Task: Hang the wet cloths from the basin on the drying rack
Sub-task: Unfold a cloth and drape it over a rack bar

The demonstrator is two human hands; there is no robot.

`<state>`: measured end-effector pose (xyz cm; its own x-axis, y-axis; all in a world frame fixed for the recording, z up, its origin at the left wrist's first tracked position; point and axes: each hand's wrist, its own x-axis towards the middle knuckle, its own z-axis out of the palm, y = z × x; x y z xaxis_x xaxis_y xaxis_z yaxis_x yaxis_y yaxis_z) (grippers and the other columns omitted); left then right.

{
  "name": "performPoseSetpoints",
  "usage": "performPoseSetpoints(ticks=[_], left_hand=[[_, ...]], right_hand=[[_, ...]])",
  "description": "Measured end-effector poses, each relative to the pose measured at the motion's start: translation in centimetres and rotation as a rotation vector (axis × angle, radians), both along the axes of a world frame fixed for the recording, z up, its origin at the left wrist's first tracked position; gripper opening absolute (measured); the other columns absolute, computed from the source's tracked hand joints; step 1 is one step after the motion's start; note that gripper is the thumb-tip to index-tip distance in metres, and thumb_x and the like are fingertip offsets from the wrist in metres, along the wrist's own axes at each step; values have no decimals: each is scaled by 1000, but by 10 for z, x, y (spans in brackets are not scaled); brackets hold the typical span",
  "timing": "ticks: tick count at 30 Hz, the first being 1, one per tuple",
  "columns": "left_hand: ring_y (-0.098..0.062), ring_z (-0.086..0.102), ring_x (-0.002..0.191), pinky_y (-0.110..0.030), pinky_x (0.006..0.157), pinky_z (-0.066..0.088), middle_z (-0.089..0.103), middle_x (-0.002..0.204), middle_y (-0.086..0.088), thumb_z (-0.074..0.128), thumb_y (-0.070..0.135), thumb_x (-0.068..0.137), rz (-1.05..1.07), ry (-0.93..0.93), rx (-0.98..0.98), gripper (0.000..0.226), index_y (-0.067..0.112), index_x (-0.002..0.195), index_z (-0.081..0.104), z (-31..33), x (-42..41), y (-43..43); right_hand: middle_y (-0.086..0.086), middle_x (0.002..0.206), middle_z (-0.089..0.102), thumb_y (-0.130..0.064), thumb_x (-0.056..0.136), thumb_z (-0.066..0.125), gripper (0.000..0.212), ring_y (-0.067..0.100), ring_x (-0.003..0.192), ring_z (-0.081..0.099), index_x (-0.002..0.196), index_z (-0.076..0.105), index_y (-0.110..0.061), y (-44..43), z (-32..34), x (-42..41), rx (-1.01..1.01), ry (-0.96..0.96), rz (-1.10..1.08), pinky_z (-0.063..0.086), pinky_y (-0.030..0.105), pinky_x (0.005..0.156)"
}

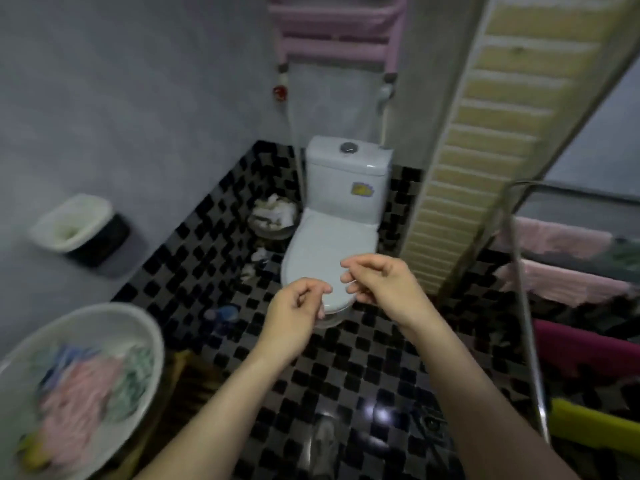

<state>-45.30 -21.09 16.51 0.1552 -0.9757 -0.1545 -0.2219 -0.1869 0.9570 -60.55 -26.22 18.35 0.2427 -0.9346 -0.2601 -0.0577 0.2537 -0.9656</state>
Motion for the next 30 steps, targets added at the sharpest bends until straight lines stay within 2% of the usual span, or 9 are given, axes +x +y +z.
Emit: performPoseSetpoints(ticks=[5,9,13,17,19,21,24,26,30], left_hand=[[-8,55,65,-13,60,43,64,81,2,47,3,93,221,-157,112,28,23,96,66,-25,71,48],[-14,59,80,-29,78,49,63,90,1,48,0,88,344,-176,194,34,30,90,64,-37,125,82],[-15,61,87,-27,80,47,66,92,2,52,8,90,502,-234,246,23,27,91,64,-46,192,130],[-21,60,99,-28,79,45,65,104,0,51,16,94,591,-319,381,17,29,94,62,-76,275,172],[-24,58,105,-33,83,48,63,114,0,52,25,97,564,-329,448,13,26,104,63,-85,292,180],[-25,55,113,-32,84,45,57,123,1,51,29,98,550,-325,536,28,20,123,59,-102,325,187],[-26,54,119,-29,87,43,57,133,-4,52,16,96,540,-380,545,33,15,128,58,-131,367,193],[-28,50,125,-30,93,43,51,140,-7,51,4,88,526,-395,603,47,19,133,54,-154,391,194],[-37,41,131,-37,99,41,36,148,-18,53,10,84,526,-408,847,62,17,144,37,-200,426,193]], right_hand=[[2,91,69,-14,96,57,14,9,76,62,104,67,-16,27,-19,83,92,19,259,51,18,64],[5,103,69,-19,95,58,24,11,87,65,118,64,-14,41,-39,138,129,75,402,53,23,71],[2,95,65,-17,96,58,33,12,83,63,128,56,-10,66,-52,205,201,62,492,53,24,68],[-3,94,61,-19,97,56,39,16,84,60,134,45,-15,92,-72,286,277,136,633,52,31,74],[2,95,62,-18,96,57,39,16,79,60,133,43,-17,98,-82,301,320,150,658,51,29,68],[6,101,62,-14,95,57,39,16,78,61,132,44,-17,105,-102,335,366,166,664,51,27,63],[7,93,60,-6,94,55,37,18,80,61,128,47,-19,108,-129,378,445,193,606,55,31,67],[8,89,57,-2,94,53,37,20,77,58,125,43,-20,104,-146,400,496,187,545,53,32,64],[9,108,57,-1,95,49,38,24,95,62,122,37,-24,94,-181,435,541,251,459,59,37,69]])
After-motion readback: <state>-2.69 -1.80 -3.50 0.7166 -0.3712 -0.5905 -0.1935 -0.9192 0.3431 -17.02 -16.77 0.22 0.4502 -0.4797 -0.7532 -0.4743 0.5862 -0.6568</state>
